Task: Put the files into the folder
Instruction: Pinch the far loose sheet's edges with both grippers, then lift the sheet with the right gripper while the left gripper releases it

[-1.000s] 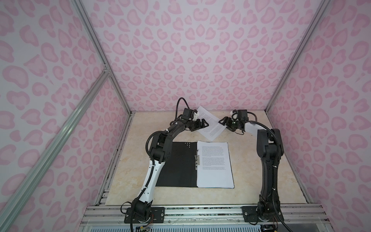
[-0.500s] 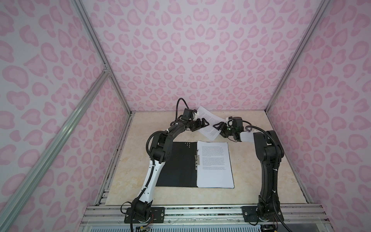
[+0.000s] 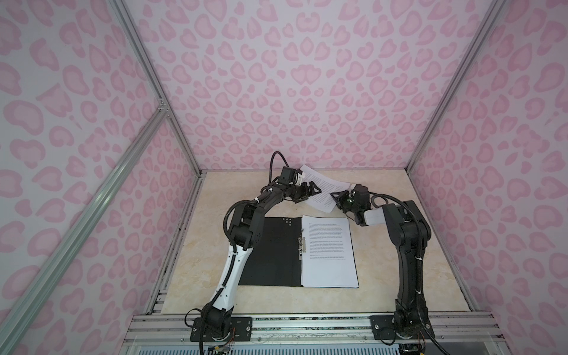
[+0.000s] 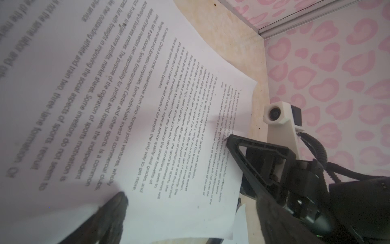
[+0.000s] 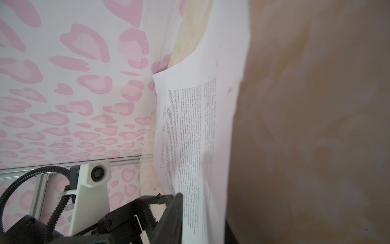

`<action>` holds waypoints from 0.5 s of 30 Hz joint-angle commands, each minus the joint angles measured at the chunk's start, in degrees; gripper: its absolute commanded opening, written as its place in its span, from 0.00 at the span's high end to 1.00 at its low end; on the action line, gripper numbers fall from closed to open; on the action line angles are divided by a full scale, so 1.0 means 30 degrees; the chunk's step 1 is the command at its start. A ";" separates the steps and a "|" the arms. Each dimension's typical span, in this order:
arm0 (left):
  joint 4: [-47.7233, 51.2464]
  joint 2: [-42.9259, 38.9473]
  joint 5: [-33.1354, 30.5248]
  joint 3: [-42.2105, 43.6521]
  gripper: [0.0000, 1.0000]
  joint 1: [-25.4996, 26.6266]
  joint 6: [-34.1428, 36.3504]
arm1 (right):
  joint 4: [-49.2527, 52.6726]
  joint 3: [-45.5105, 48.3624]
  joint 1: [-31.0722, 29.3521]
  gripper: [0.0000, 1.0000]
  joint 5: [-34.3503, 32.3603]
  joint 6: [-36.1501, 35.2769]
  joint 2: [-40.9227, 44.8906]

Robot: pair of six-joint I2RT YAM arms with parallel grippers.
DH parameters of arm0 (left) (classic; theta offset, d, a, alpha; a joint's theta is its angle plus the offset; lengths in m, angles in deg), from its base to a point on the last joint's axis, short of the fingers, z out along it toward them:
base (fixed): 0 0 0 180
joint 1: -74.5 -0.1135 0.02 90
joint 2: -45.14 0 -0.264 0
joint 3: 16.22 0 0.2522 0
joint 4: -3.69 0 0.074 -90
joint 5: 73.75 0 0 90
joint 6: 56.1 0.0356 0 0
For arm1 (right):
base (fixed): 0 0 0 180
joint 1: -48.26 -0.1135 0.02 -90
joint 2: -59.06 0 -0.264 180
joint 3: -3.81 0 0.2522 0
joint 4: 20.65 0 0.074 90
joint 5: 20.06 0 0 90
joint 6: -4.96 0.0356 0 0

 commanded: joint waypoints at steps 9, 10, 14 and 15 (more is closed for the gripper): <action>0.1887 -0.3268 0.2465 0.0815 0.03 -0.0164 0.0416 | 0.3488 -0.0775 -0.0089 1.00 -0.0368 -0.3932 0.2418; 0.1857 -0.3992 0.2596 0.1090 0.03 -0.0168 0.0628 | 0.4581 -0.0922 -0.0089 1.00 -0.0295 -0.4958 0.3150; 0.0627 -0.8292 0.2239 0.4273 0.03 -0.0188 0.1493 | 0.9343 -0.1757 -0.0117 1.00 0.0545 -0.8857 0.6206; 0.0188 -0.9530 0.1943 0.5410 0.03 -0.0195 0.1698 | 1.0211 -0.1849 -0.0122 1.00 0.0748 -0.9739 0.6953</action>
